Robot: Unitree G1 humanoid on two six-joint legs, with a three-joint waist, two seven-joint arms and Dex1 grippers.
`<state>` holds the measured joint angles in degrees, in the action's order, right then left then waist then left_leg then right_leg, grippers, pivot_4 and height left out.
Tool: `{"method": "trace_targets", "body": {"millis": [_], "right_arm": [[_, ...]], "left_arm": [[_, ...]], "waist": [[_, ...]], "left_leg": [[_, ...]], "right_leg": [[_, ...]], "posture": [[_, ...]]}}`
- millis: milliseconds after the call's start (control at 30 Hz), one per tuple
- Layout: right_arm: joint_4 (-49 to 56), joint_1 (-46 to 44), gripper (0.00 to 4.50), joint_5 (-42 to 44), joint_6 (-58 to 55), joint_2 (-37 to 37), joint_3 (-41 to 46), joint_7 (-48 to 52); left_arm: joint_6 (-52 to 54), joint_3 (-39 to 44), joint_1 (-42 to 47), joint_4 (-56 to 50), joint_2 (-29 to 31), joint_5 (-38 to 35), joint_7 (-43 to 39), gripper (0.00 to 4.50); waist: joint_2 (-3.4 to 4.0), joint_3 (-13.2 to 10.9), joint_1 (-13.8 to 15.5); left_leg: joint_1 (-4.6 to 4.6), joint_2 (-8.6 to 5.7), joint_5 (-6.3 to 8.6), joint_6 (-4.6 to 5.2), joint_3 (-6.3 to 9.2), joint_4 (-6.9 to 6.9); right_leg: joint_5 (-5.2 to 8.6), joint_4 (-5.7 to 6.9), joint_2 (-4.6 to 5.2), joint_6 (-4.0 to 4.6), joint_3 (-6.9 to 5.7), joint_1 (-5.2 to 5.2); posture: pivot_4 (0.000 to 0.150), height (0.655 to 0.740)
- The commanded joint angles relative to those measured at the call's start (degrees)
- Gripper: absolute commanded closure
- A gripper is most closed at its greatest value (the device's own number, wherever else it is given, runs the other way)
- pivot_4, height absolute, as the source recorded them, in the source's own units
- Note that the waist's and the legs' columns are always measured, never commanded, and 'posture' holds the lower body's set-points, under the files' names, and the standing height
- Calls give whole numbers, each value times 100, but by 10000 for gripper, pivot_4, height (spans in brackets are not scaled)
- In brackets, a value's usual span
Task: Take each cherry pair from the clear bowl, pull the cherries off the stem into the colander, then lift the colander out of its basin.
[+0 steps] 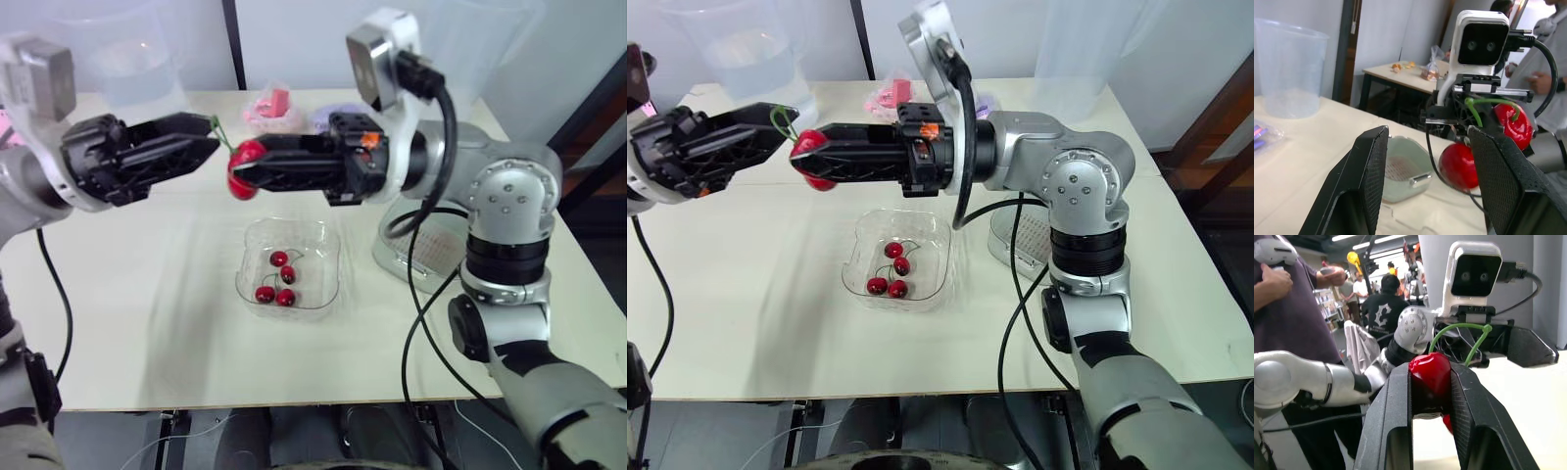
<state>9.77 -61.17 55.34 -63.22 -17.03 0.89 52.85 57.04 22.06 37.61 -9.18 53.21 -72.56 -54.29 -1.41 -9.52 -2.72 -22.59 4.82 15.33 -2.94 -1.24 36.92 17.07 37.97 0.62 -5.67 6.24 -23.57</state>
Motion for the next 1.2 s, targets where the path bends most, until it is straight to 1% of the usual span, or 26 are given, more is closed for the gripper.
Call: {"method": "trace_targets", "body": {"millis": [33, 433, 600, 1033, 1200], "right_arm": [[69, -125, 39762, 80, 143, -63, -4, 111], [36, -121, 39762, 55, 228, -191, -130, 178], [16, -128, 39762, 44, 243, -225, -154, 183], [54, -157, 39762, 50, 285, -244, -199, 160], [127, -133, 39762, 54, 276, -249, -212, 122]], "left_arm": [[-8, 146, 171, 14, 34, -112, 1, 17520], [265, 376, 163, 128, -46, -805, 326, 17520], [335, 343, 107, 51, -33, -944, 412, 17520], [407, 177, -60, -173, -396, -1300, 785, 17520], [425, 129, -41, -205, -579, -1582, 1053, 17520]], "waist": [[0, 0, 2], [-1, -1, 1], [-1, -1, 3], [-2, -1, 5], [-2, -1, 6]], "left_leg": [[0, 0, 0, 0, 0, 0], [-1, 0, 0, 0, 0, -3], [-1, 0, 0, 0, 0, -3], [-2, 0, 0, 0, 1, -4], [-3, 0, 0, 0, 1, -6]], "right_leg": [[0, 0, 0, 0, 0, -1], [0, -2, 0, 0, 0, -2], [0, -2, 0, 0, 0, -2], [0, -5, 1, 0, 0, -2], [0, -8, 1, 0, 0, -2]], "posture": [[1500, 7367], [1500, 7367], [1500, 7367], [1500, 7367], [1500, 7367]]}}
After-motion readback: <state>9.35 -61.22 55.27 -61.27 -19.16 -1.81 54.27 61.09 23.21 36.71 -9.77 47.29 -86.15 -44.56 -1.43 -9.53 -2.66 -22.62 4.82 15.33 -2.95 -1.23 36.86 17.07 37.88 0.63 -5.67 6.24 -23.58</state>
